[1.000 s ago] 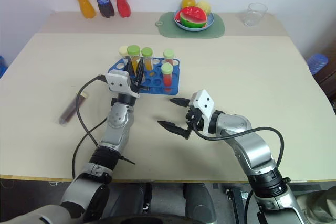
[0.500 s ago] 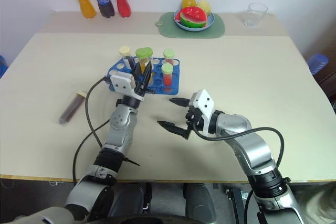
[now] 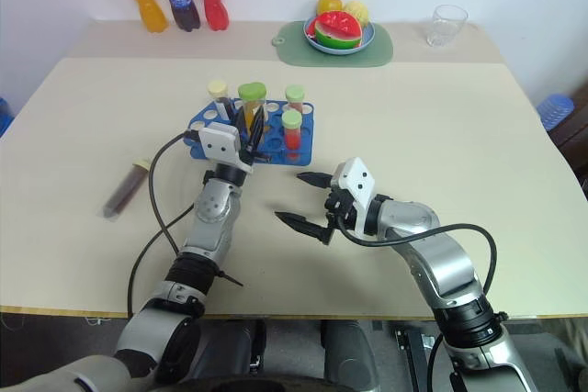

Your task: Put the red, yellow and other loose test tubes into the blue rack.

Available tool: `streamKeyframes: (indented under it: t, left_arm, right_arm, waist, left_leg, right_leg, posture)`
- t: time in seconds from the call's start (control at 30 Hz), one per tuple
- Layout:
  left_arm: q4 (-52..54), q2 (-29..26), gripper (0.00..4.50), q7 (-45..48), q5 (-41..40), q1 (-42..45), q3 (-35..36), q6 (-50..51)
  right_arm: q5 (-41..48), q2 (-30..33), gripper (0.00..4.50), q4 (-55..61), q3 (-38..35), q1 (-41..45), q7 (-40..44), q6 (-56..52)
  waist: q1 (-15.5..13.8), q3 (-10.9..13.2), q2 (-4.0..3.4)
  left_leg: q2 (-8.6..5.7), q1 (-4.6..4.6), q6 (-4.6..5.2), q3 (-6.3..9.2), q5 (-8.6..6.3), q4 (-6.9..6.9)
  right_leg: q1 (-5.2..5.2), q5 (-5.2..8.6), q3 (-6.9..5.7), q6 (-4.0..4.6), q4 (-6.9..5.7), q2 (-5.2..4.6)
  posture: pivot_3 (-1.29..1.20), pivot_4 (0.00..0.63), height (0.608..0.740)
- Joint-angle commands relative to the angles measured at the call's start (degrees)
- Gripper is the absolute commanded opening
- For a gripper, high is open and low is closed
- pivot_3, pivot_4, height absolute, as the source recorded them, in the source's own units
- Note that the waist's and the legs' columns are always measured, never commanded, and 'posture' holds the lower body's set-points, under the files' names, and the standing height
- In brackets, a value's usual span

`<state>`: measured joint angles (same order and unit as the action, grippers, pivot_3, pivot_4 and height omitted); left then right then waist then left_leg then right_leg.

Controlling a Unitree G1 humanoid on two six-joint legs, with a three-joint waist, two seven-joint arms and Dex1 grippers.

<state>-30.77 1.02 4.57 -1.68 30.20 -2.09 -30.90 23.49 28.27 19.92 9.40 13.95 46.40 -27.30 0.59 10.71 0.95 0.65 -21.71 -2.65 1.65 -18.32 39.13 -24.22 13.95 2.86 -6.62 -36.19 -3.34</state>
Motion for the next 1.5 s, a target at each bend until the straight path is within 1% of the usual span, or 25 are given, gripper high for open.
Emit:
streamKeyframes:
  t: [0.03,0.17,0.23,0.27,0.3,0.37,0.4,0.47,0.53,0.6,0.7,0.8,0.87,0.93,0.97,1.0,1.07,1.1,1.2,1.27,1.4,1.5]
  left_arm:
    - [0.0,0.2,0.81,-0.2,0.4,1.6,0.6,-1.9]
    - [0.4,0.9,0.81,1.1,-1.5,0.9,0.8,-1.2]
    - [1.4,1.2,1.86,2.0,-2.6,0.4,1.2,-0.5]
    - [2.1,1.1,2.2,2.1,-2.5,0.1,1.2,-0.3]
    - [3.5,0.9,2.81,2.0,-2.4,-0.3,1.3,0.1]
    - [8.5,0.5,3.85,2.0,-3.3,-1.5,1.8,2.1]
    - [12.2,0.2,4.29,2.1,-4.5,-2.2,2.2,3.9]
    - [19.3,-0.7,4.29,2.4,-6.8,-3.3,2.9,7.9]
    - [28.9,-3.0,4.29,1.9,-10.3,-3.6,4.9,15.7]
    - [37.4,-7.3,4.29,2.0,-15.4,-2.9,7.9,25.7]
    - [45.3,-17.1,4.29,2.5,-23.0,-1.4,13.6,42.7]
    - [46.3,-33.0,4.41,4.6,-29.9,0.5,19.5,66.5]
    - [45.8,-41.2,4.41,6.7,-32.5,0.8,20.4,78.1]
    - [44.4,-48.7,4.41,8.2,-32.2,1.6,18.3,88.9]
    - [42.4,-52.3,4.41,10.0,-32.8,3.3,16.0,95.2]
    - [39.8,-54.6,4.41,11.7,-33.9,5.5,14.3,101.4]
    - [35.6,-57.1,4.41,14.8,-35.2,9.4,11.3,109.8]
    - [33.7,-59.1,4.41,18.2,-35.5,11.5,6.7,113.1]
    - [29.3,-62.9,4.41,25.4,-34.2,15.5,-3.8,116.5]
    - [26.6,-63.5,4.41,28.1,-33.0,17.4,-7.5,116.9]
    - [19.2,-64.4,4.41,34.0,-27.7,20.3,-16.2,113.0]
    - [16.6,-65.0,4.41,38.4,-24.0,21.7,-21.2,109.3]
  right_arm:
    - [1.0,-0.5,4.5,2.2,-0.6,-0.1,-0.2,0.1]
    - [1.0,-0.7,4.5,2.3,-0.6,-0.2,-0.4,0.2]
    - [1.0,-0.7,4.5,2.3,-0.6,-0.2,-0.5,0.2]
    - [1.0,-0.8,4.5,2.4,-0.6,-0.2,-0.6,0.2]
    - [0.9,-0.8,4.5,2.4,-0.5,-0.1,-0.8,0.2]
    - [0.9,-0.9,4.5,2.4,-0.7,0.0,-1.0,0.3]
    - [0.9,-0.9,4.5,2.5,-0.9,0.0,-1.2,0.4]
    - [1.1,-0.9,4.5,2.6,-1.3,0.1,-1.5,0.3]
    - [1.2,-0.7,4.5,2.7,-1.7,0.2,-1.6,0.3]
    - [1.4,-0.5,4.5,2.5,-2.2,0.4,-1.6,0.3]
    - [1.5,-0.4,4.5,2.1,-2.5,0.7,-1.5,0.3]
    - [1.1,-0.3,4.5,0.9,-2.1,1.5,-0.6,0.9]
    - [0.9,-0.4,4.5,0.1,-1.7,2.2,0.0,1.2]
    - [0.7,-0.5,4.5,-0.6,-1.4,2.9,0.8,1.7]
    - [0.6,-0.4,4.5,-1.1,-1.3,3.4,1.4,1.9]
    - [0.6,-0.3,4.5,-1.7,-1.3,3.9,1.9,2.2]
    - [0.5,-0.1,4.5,-2.5,-1.5,4.9,2.8,2.7]
    - [0.7,0.0,4.5,-2.7,-1.6,5.4,3.3,2.8]
    - [0.9,0.6,4.5,-2.4,-1.7,6.0,4.7,3.0]
    - [1.0,1.0,4.5,-2.0,-1.6,6.1,5.4,2.8]
    - [3.1,4.6,4.5,2.2,-1.3,5.7,9.7,0.5]
    - [3.7,6.2,4.5,3.9,-1.6,5.5,10.5,-0.2]
  waist:
    - [0.0,0.0,0.0]
    - [0.0,0.0,0.0]
    - [0.0,0.0,0.0]
    - [0.0,0.0,0.0]
    - [0.0,0.0,0.0]
    - [0.1,0.0,0.0]
    - [0.1,0.0,0.0]
    - [0.1,0.0,0.0]
    - [0.1,0.0,0.0]
    - [0.2,0.0,0.0]
    - [0.4,0.0,0.0]
    - [0.6,0.0,0.0]
    - [0.6,0.0,-0.01]
    - [0.6,0.0,0.0]
    - [0.4,0.0,0.01]
    - [0.2,0.0,0.05]
    - [0.1,0.1,0.06]
    - [0.1,0.1,0.1]
    - [0.5,0.1,0.08]
    - [0.5,0.1,0.08]
    - [0.6,0.1,0.07]
    - [0.5,0.1,0.07]
  left_leg:
    - [0.0,0.0,0.0,0.0,0.0,0.0]
    - [0.0,0.0,0.0,0.0,0.0,0.0]
    - [0.0,0.0,0.0,0.0,0.0,0.0]
    - [0.0,0.0,0.0,0.0,0.0,0.0]
    - [0.0,0.0,0.0,0.0,0.0,0.0]
    - [0.01,0.0,0.0,0.01,0.0,0.0]
    - [0.01,0.0,0.0,0.01,0.0,0.0]
    - [0.03,0.0,0.0,0.01,0.0,0.0]
    - [0.04,0.0,0.0,0.02,0.0,0.0]
    - [0.05,0.01,0.0,0.03,0.0,0.0]
    - [0.1,0.05,0.0,0.04,0.0,0.0]
    - [0.14,0.1,0.0,0.05,0.0,-0.01]
    - [0.15,0.14,0.0,0.05,0.0,-0.03]
    - [0.14,0.12,0.01,0.04,-0.01,-0.04]
    - [0.14,0.12,0.01,0.04,-0.01,-0.05]
    - [0.13,0.11,0.01,0.05,-0.01,-0.04]
    - [0.12,0.1,0.0,0.08,0.0,-0.04]
    - [0.13,0.11,0.01,0.07,-0.01,-0.03]
    - [0.13,0.12,0.0,0.05,-0.01,-0.08]
    - [0.13,0.09,-0.01,0.04,0.0,-0.13]
    - [0.15,0.04,-0.02,0.02,0.01,-0.08]
    - [0.16,0.03,-0.02,0.03,0.0,-0.08]
  right_leg:
    - [0.0,0.0,0.0,0.0,0.0,0.0]
    - [0.0,0.0,0.0,0.0,0.0,0.0]
    - [0.0,0.0,0.0,0.0,0.0,0.0]
    - [0.0,0.0,0.0,0.0,0.0,0.0]
    - [0.0,0.0,0.0,0.0,0.0,0.0]
    - [0.0,0.0,0.0,0.0,0.0,0.0]
    - [0.0,0.0,0.0,0.0,0.0,0.0]
    - [-0.01,0.0,0.0,0.0,-0.01,0.01]
    - [-0.01,0.0,0.0,0.0,-0.03,0.01]
    - [-0.01,0.0,0.01,0.0,-0.05,0.01]
    - [-0.01,0.0,0.01,0.0,-0.11,0.07]
    - [0.0,0.01,0.01,0.01,-0.15,0.12]
    - [0.0,0.02,0.02,0.01,-0.15,0.13]
    - [0.0,0.02,0.01,0.0,-0.12,0.13]
    - [0.01,0.02,0.02,0.0,-0.11,0.13]
    - [0.02,0.03,0.01,0.0,-0.11,0.13]
    - [0.04,0.03,-0.03,0.0,-0.11,0.14]
    - [0.07,0.03,-0.03,0.0,-0.1,0.13]
    - [0.05,0.04,-0.01,0.0,-0.09,0.14]
    - [-0.02,0.05,-0.01,0.01,-0.1,0.15]
    - [-0.1,0.06,0.0,0.02,-0.15,0.18]
    - [-0.11,0.06,0.0,0.03,-0.13,0.19]
  posture:
    - [0.0,0.15,0.734]
    - [0.0,0.15,0.734]
    - [0.0,0.15,0.734]
    - [0.0,0.15,0.734]
    - [0.0,0.15,0.734]
    - [0.0,0.15,0.734]
    - [0.0,0.15,0.734]
    - [0.0,0.15,0.734]
    - [0.0,0.15,0.734]
    - [0.0,0.15,0.734]
    - [0.0,0.15,0.734]
    - [0.0,0.15,0.734]
    - [0.0,0.15,0.734]
    - [0.0,0.15,0.734]
    - [0.0,0.15,0.734]
    - [0.0,0.15,0.734]
    - [0.0,0.15,0.734]
    - [0.0,0.15,0.734]
    - [0.0,0.15,0.734]
    - [0.0,0.15,0.734]
    - [0.0,0.15,0.734]
    - [0.0,0.15,0.734]
